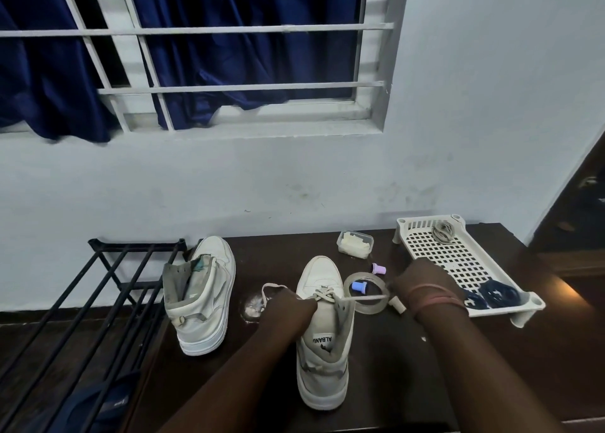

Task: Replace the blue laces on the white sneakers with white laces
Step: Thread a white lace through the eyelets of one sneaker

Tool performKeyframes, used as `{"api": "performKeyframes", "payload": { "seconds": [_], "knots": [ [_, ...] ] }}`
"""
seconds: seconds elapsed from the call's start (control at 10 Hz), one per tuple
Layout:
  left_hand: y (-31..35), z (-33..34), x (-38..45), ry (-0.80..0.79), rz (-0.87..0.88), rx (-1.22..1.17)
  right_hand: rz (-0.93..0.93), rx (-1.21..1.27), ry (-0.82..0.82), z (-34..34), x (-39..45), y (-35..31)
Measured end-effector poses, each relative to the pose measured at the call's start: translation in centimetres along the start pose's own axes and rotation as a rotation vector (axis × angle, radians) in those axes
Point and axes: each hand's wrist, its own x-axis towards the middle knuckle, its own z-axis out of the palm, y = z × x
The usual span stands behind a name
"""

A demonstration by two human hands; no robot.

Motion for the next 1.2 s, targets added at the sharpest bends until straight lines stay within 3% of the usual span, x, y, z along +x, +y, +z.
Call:
{"api": "performKeyframes", "payload": {
  "seconds": [0.1, 0.2, 0.3, 0.4, 0.5, 0.7, 0.8, 0.9, 1.2],
  "knots": [
    [0.0, 0.0, 0.2, -0.018, 0.01, 0.045, -0.252, -0.167, -0.308, 2.3, -0.5, -1.1],
    [0.4, -0.2, 0.0, -0.025, 0.003, 0.108, -0.425, -0.16, -0.428, 3.3, -1.2, -2.6],
    [0.3, -0.3, 0.7, -0.026, -0.039, 0.263, -0.455, -0.161, -0.415, 4.1, -0.8, -2.6],
    [0.4, -0.5, 0.9, -0.042, -0.077, 0.444, -0.438, -0.438, -0.392, 4.6, 1.1, -1.9],
    [1.0, -1.0, 0.3, -0.029, -0.094, 0.495, -0.478, -0.501, -0.416, 4.5, 2.1, -1.2],
    [0.5, -3.6, 1.2, -0.17, -0.042, -0.096, -0.529, -0.332, -0.461, 4.0, 0.6, -1.8],
    [0.2, -3.8, 1.4, -0.109, 0.041, 0.058, -0.589, -0.373, -0.461, 3.8, 0.4, -1.6],
    [-0.3, -4.5, 1.7, -0.013, 0.085, 0.19, -0.407, -0.363, -0.476, 4.1, 1.7, -0.9],
    [-0.7, -5.0, 1.5, 0.084, 0.082, 0.364, -0.326, -0.255, -0.381, 4.5, 1.8, -0.6]
  ]
}}
